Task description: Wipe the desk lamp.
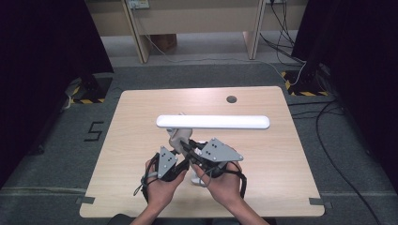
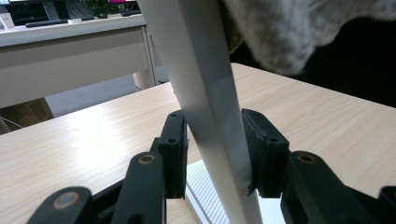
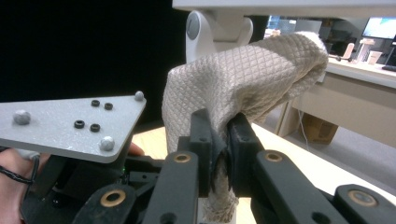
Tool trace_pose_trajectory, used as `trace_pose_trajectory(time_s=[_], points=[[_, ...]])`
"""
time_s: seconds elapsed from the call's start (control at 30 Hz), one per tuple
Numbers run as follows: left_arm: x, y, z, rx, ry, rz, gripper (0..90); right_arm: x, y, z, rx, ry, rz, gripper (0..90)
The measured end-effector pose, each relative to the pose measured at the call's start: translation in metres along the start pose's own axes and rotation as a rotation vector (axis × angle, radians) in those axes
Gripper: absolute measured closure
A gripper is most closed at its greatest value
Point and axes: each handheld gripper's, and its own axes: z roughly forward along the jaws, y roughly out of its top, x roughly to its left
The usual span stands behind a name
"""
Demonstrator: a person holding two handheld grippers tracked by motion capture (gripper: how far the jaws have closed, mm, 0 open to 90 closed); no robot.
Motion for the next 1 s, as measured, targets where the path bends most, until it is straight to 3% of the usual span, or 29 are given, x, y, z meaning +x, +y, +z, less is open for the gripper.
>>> trace_pose_trajectory(time_s=[0.83, 1.0], points=[[-0.001, 0.0, -0.001, 0.001, -0.003, 0.019, 62.1, 0.0, -0.01, 0.006, 0.076, -0.018, -0.012, 84.4], [0.001, -0.001, -0.006, 0.021, -0.057, 0.058, 53.2, -0.001, -0.011, 0.005, 0.08, -0.015, -0.013, 84.3]])
